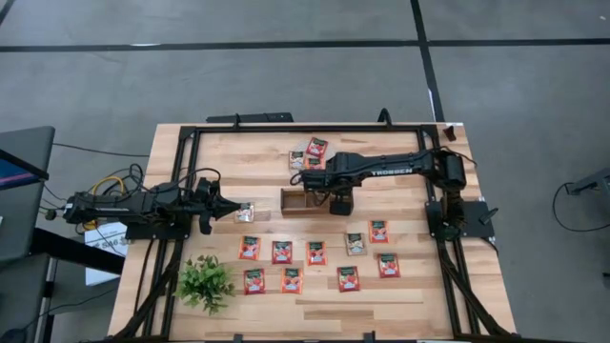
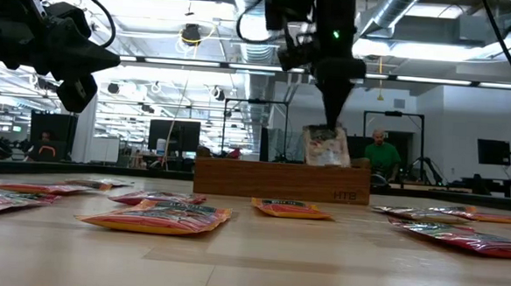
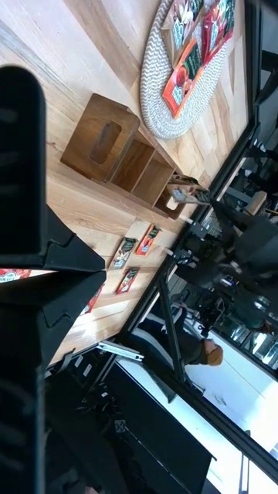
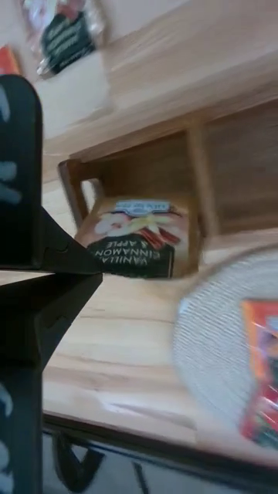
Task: Pick & Place Tea
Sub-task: Put the brown tea bag into the right section of the wooden organizer
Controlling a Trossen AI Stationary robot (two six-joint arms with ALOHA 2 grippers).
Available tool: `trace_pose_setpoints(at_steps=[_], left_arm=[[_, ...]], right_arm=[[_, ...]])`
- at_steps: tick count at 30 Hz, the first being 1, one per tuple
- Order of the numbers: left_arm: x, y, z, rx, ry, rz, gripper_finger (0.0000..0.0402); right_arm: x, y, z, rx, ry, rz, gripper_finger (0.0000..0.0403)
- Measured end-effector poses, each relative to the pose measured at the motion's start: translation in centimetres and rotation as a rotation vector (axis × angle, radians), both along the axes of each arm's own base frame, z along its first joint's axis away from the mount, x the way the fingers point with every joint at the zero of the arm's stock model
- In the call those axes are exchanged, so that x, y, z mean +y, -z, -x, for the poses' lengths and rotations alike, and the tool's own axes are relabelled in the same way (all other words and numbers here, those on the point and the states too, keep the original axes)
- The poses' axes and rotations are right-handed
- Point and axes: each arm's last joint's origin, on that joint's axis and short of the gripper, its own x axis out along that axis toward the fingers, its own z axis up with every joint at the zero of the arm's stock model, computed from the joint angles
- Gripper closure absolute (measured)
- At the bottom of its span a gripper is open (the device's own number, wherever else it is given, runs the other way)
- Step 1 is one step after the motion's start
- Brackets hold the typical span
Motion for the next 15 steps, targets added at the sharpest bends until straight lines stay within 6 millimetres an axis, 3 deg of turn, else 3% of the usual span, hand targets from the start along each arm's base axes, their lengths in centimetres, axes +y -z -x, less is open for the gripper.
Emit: trace_pose_setpoints(at_steps=[6, 15], left_arm=[[0.0, -0.01, 0.0, 0.0, 0.0, 0.0, 0.0402], [0.0, -0.01, 0.0, 0.0, 0.0, 0.0, 0.0402]], right_arm=[[0.06, 1.46, 0.39, 0.023, 0.029, 0.001, 0.0403], [0.01, 1.46, 0.25, 0.01, 0.025, 0.034, 0.0403]])
